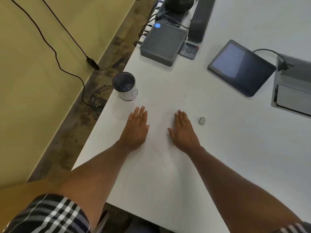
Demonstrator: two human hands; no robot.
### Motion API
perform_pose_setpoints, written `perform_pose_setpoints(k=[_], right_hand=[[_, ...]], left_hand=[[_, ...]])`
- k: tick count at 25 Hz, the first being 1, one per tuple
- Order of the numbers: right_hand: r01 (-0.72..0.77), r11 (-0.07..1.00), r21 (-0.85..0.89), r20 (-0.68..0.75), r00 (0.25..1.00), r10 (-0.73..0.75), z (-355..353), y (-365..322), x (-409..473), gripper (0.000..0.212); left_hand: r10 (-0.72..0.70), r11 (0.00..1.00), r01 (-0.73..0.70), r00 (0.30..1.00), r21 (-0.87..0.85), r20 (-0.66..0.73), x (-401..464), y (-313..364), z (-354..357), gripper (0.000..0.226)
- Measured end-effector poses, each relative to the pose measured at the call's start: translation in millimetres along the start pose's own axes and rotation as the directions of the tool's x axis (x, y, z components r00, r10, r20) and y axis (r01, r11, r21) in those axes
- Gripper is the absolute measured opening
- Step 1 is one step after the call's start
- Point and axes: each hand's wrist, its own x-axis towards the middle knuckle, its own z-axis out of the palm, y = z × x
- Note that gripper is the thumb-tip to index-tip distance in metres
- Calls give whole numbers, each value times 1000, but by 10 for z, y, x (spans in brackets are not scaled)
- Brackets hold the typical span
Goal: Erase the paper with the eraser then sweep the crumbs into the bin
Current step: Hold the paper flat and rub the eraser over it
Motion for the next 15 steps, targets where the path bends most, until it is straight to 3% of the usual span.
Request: perform_pose_setpoints(k=[4,7,8,10,12,13,15], right_hand=[[-13,999,-51,82,996,17,132,13,-77,76],[-68,995,74,-45,996,71,35,19,-16,66],[-147,977,156,-168,971,173,-36,33,-8,60],[-389,849,356,-365,779,510,-194,161,-27,53],[-567,662,491,-279,618,736,-332,329,-45,55],[-617,605,504,-199,598,776,-353,397,-46,53],[-612,642,461,-159,655,739,-321,515,-34,39]], left_hand=[[-57,998,57,997,7,57,-32,-114,118,65],[-46,999,45,997,22,55,-11,-169,159,65],[-46,999,46,997,12,63,-19,-186,163,64],[-35,999,35,999,12,34,-37,-186,203,63],[-30,1000,30,1000,10,5,-44,-179,215,63],[-30,999,30,1000,11,-5,-48,-182,215,63],[-28,1000,28,999,14,-22,-41,-181,236,63]])
